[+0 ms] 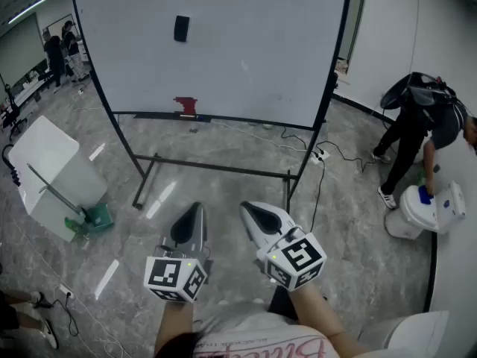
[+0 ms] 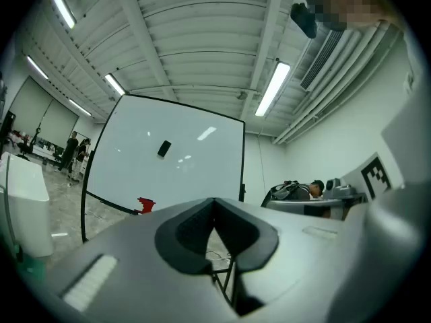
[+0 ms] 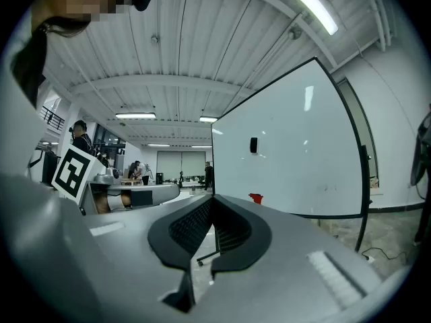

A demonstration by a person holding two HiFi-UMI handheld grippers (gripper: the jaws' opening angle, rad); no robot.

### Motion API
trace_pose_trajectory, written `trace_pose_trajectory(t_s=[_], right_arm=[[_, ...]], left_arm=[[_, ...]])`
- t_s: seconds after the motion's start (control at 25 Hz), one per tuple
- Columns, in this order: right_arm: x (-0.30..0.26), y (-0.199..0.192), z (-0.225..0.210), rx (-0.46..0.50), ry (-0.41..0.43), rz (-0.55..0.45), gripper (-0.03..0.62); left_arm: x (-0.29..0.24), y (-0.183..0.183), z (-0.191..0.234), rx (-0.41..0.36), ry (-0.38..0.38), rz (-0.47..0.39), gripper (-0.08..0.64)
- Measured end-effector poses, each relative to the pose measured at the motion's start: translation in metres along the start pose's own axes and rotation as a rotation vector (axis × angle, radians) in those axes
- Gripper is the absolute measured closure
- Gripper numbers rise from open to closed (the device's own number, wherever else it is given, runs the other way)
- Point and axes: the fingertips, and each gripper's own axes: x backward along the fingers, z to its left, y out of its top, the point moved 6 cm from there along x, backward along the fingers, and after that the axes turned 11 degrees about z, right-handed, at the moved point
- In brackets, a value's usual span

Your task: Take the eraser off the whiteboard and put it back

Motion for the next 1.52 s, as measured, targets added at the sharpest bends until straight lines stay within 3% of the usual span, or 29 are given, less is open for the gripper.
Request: trace_pose_trajectory(t_s=[0.68, 1.08, 1.52], right_arm=[[-0.018, -0.002, 0.0, -0.044, -0.001, 0.001, 0.592], [-0.049, 0.012, 0.025, -0.095, -0.001, -0.1, 0.592], [-0.111, 0.021, -0.003, -0.101, 0.0, -0.067, 0.591]], left_arm=[[-0.003, -0.001, 0.015, -0.002, -0.012, 0.019, 0.561], [0.002, 0.009, 0.056, -0.045, -0.054, 0.008, 0.56], [-0.043, 0.014, 0.1, -0.032, -0.026, 0.003, 0.56]])
